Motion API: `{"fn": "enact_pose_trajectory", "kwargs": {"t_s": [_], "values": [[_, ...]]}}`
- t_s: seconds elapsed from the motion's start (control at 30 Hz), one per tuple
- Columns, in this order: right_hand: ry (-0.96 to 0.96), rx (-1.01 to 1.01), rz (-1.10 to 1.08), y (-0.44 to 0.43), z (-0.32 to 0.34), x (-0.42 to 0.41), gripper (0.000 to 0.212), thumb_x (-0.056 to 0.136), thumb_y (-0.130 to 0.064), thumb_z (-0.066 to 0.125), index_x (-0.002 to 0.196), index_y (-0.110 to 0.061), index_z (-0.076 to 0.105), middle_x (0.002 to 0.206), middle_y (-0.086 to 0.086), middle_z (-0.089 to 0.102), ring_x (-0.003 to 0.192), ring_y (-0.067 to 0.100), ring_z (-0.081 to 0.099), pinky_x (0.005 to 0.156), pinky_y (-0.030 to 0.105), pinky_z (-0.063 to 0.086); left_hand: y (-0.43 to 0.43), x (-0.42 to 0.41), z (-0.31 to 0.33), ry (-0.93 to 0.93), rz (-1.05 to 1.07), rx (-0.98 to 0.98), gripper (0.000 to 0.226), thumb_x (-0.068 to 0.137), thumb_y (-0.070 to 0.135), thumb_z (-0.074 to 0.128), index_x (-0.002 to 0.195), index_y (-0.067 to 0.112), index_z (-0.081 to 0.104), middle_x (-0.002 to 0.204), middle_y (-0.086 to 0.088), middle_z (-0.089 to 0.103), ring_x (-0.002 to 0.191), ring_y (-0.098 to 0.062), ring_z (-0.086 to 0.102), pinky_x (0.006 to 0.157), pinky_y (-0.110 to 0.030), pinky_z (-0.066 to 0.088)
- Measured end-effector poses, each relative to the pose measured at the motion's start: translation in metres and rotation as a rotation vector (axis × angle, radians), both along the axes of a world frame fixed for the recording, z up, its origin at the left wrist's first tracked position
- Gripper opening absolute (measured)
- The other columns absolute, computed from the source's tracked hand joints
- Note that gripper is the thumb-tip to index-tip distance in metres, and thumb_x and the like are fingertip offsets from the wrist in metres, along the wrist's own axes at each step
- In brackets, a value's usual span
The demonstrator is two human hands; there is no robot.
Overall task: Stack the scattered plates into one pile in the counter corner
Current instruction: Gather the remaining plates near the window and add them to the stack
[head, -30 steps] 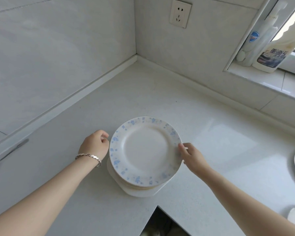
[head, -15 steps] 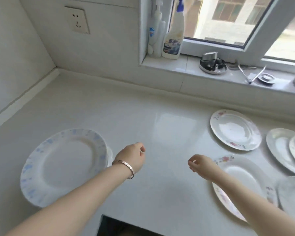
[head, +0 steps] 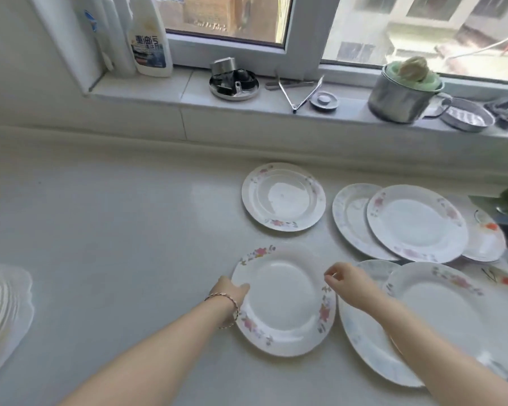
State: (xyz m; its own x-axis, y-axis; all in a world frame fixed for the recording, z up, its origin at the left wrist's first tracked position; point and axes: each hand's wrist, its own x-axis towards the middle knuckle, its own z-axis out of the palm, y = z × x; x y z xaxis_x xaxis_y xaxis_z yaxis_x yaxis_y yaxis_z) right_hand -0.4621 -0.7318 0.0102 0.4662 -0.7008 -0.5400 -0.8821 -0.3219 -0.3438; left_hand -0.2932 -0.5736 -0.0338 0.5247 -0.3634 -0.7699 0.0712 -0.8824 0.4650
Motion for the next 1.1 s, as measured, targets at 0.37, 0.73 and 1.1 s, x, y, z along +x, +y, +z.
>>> {"fn": "enact_pose_trajectory", "kwargs": {"t_s": [0.37,0.73,1.1], "values": [[0.031,0.049,0.044,-0.032,-0.014,-0.010,0.023,0.092,-0.024,0.046,0.106,-0.014,0.062,0.101,0.001,0.064,0.079,0.016,0.055,0.055,0.017,0.038,0.000,0.001,0.004,-0.102,0.305,-0.153,0.034,0.089,0.009,0.055,0.061,0.014,0.038,0.063,-0.006,0.048,0.061,-0.022,0.047,0.057,-0.026,0.038],[0.049,-0.014,0.216,0.034,0.002,0.086,0.011,0.087,-0.031,0.049,0.091,-0.024,0.058,0.100,-0.001,0.067,0.081,0.019,0.061,0.062,0.025,0.044,0.115,0.098,0.085,-0.294,0.833,-0.521,0.028,0.091,0.013,0.057,0.064,0.019,0.050,0.063,-0.006,0.054,0.043,-0.012,0.051,0.043,-0.017,0.043],[0.024,-0.073,0.463,0.194,0.006,0.247,0.024,0.087,-0.031,0.047,0.104,-0.023,0.063,0.110,0.000,0.067,0.098,0.020,0.063,0.085,0.029,0.050,0.325,0.219,0.105,-0.365,1.315,-0.579,0.024,0.086,0.013,0.062,0.063,0.018,0.055,0.066,-0.003,0.057,0.067,-0.024,0.055,0.089,-0.046,0.050]]}}
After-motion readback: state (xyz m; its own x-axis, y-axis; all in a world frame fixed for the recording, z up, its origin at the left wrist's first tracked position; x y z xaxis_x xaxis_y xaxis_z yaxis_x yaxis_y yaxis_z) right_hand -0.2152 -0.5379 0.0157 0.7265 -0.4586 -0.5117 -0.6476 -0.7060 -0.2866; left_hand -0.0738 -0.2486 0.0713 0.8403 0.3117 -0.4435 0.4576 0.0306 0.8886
